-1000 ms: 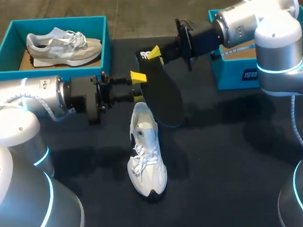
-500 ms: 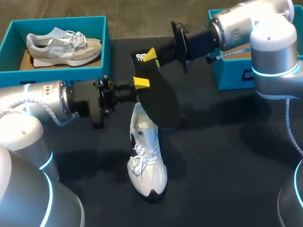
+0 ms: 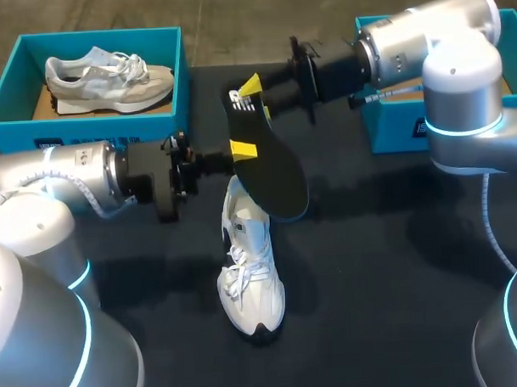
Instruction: Take the shoe out of the shoebox, open the shoe tongue, remove and reinsert the insole, then place the shoe into the shoebox
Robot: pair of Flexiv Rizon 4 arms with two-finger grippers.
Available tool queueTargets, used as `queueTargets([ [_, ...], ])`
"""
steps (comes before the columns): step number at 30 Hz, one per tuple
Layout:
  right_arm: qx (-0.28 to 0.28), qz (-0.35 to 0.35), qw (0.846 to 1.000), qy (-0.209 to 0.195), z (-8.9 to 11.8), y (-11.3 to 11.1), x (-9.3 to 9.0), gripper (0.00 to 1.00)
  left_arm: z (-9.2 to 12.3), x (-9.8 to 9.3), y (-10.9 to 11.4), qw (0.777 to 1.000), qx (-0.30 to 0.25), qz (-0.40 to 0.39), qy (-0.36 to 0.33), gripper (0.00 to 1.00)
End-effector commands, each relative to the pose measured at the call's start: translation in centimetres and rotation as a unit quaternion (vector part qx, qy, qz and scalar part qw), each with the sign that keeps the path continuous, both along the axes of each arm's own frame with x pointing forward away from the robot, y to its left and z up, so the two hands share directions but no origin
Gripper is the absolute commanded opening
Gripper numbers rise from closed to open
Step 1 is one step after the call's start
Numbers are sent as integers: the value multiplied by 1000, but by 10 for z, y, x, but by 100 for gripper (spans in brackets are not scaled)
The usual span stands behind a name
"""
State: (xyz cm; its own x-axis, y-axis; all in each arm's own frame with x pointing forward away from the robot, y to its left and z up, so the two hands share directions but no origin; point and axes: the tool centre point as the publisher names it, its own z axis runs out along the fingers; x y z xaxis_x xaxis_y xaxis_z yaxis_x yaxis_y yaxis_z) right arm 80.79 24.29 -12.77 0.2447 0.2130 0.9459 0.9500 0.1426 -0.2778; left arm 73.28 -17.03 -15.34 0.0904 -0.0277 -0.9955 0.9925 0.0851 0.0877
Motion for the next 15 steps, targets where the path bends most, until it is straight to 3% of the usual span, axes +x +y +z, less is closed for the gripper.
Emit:
queueTargets([
  [1,10,-7,1000,-17,-4,-11,-12,100,1,6,7,1000,15,-18,8,0],
  [3,8,7,999,-47,-9,-17,-17,100,1,7,9,999,18,-24,15,0],
  [4,8,-3,999,-41,-10,-21,-22,100,1,8,10,999,20,-26,18,0],
  [6,2,-10,996,-94,-14,-31,-29,100,1,10,13,999,22,-29,25,0],
  [10,-14,-39,993,-108,-22,-51,-47,100,0,13,15,999,22,-31,30,0],
  [15,-14,-81,988,-134,-21,-69,-57,100,4,14,17,998,16,-45,36,0],
])
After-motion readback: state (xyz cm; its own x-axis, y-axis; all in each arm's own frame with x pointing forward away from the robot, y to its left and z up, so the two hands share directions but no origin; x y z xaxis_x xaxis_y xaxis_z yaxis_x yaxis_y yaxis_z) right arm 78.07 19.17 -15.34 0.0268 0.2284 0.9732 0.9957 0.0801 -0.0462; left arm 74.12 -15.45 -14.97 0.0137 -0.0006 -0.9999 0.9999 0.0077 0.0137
